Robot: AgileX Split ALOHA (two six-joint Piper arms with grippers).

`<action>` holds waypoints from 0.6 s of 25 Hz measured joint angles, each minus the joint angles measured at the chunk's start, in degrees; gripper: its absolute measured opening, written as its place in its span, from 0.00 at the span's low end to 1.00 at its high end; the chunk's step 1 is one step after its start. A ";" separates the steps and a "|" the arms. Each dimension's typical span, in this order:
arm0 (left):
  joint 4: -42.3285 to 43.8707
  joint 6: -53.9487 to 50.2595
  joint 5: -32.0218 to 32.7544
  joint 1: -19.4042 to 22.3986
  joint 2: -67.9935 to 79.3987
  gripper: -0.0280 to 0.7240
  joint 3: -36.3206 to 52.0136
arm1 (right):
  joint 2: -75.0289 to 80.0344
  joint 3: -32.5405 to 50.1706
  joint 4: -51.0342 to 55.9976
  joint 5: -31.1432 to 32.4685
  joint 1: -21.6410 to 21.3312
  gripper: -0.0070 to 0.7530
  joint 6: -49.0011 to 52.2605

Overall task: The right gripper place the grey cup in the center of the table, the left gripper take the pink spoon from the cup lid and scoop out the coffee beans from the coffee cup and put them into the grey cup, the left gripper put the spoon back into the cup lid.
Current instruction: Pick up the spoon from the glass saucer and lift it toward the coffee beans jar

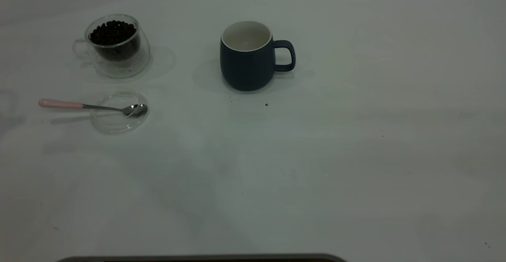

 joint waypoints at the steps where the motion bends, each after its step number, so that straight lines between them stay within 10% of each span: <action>1: -2.05 2.94 1.99 1.59 2.16 0.64 -1.77 | 0.00 0.00 0.00 0.00 0.00 0.50 0.00; 15: -36.95 53.51 14.54 13.45 26.55 0.63 -7.12 | 0.00 0.00 0.04 0.00 0.00 0.50 0.00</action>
